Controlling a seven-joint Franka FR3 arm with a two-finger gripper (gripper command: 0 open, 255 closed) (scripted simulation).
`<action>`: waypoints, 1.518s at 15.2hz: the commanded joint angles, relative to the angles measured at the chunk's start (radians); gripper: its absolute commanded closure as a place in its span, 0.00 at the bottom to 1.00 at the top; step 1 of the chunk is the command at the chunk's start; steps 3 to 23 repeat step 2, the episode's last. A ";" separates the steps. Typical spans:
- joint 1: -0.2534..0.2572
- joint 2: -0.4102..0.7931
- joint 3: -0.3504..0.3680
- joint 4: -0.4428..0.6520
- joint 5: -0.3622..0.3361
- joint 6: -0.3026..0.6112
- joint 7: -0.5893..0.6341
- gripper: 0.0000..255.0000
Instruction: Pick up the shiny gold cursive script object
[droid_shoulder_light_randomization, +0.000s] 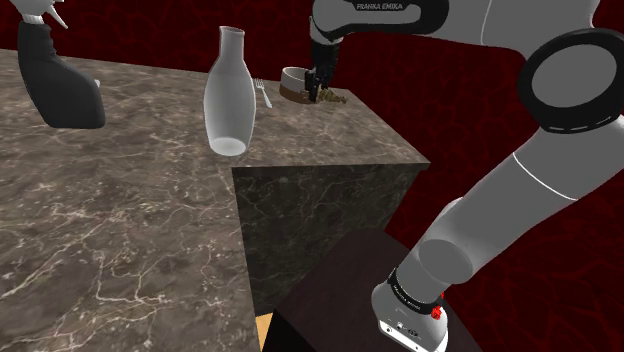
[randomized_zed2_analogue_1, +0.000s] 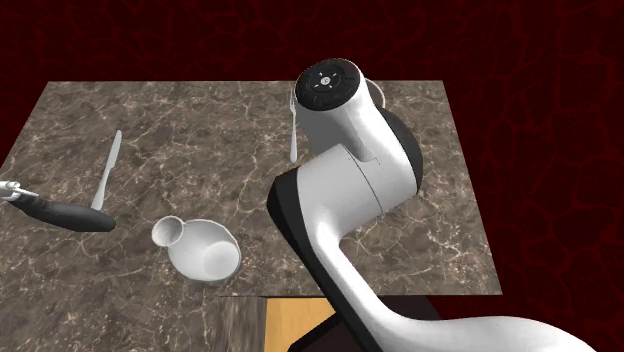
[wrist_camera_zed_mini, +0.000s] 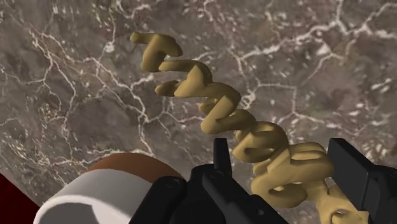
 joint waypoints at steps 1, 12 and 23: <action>0.000 0.005 0.000 0.020 0.001 -0.015 -0.004 1.00; 0.000 0.005 0.000 0.020 0.001 -0.015 -0.004 1.00; 0.000 0.005 0.000 0.020 0.001 -0.015 -0.004 1.00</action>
